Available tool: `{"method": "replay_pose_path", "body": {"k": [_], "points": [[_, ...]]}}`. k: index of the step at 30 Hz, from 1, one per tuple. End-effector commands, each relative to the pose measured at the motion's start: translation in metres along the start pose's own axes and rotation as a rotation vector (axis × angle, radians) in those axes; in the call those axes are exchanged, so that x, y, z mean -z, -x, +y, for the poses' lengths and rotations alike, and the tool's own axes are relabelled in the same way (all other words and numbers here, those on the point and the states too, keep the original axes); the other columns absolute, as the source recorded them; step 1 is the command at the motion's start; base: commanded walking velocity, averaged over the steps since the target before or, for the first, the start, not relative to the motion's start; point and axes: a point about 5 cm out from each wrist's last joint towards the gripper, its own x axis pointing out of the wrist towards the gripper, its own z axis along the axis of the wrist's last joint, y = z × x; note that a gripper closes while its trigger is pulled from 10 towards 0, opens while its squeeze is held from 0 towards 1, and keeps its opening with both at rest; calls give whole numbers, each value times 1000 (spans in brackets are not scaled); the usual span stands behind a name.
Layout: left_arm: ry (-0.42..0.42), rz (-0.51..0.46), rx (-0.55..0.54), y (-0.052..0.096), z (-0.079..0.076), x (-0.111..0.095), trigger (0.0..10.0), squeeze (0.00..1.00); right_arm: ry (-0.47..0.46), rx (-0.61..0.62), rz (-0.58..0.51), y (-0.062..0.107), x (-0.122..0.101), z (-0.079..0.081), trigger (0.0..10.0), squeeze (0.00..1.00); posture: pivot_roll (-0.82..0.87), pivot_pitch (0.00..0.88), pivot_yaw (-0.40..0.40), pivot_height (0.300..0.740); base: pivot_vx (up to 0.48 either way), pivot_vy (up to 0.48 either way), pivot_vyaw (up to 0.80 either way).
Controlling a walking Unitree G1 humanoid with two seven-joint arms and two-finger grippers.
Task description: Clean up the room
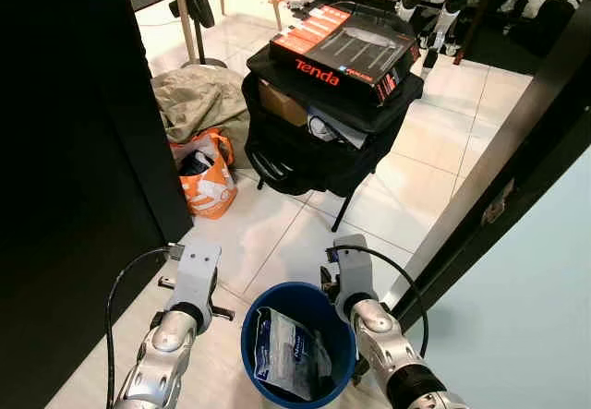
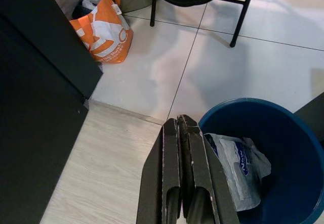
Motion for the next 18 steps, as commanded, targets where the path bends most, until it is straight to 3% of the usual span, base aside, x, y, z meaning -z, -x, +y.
{"method": "replay_pose_path", "body": {"k": [1, 18], "points": [[-1, 26, 3, 1, 0, 4, 10000, 0, -18, 2, 21, 2, 6, 1, 10000, 0, 80, 110, -8, 740, 0, 0, 0], [19, 24, 3, -1, -1, 3, 10000, 0, 3, -4, 42, 3, 10, 1, 10000, 0, 78, 102, -8, 740, 0, 0, 0]]}}
